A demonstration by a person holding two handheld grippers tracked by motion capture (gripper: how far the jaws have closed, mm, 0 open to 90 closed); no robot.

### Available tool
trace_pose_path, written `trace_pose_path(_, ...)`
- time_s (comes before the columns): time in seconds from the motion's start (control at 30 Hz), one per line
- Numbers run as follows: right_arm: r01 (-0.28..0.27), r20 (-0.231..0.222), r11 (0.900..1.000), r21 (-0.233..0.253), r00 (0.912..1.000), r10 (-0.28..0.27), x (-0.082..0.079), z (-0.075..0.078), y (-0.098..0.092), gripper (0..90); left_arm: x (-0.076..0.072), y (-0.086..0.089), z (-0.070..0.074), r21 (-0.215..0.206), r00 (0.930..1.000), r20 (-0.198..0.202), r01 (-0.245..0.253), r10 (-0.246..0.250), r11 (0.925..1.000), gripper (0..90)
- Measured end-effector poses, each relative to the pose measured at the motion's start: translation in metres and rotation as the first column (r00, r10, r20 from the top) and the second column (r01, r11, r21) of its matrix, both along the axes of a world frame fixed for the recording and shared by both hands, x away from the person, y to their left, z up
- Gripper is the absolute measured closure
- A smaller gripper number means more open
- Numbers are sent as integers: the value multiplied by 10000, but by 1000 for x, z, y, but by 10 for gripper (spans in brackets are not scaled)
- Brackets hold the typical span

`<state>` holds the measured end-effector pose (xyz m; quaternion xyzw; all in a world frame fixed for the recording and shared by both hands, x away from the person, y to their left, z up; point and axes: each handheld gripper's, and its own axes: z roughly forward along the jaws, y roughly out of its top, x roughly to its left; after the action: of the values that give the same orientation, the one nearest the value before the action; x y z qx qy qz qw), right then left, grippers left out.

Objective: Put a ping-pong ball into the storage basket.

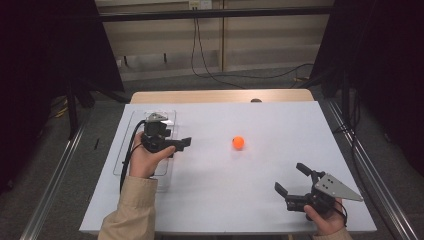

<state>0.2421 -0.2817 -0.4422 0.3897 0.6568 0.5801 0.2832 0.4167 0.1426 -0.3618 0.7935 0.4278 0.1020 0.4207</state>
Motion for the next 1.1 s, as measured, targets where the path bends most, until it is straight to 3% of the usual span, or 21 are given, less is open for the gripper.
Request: trace_pose_path(1.1, 22, -14, 10000, -22, 10000, -22, 0, 0, -1, 12, -6, -33, -5, -180, 9980, 210, 598, -594, 9981, 103)
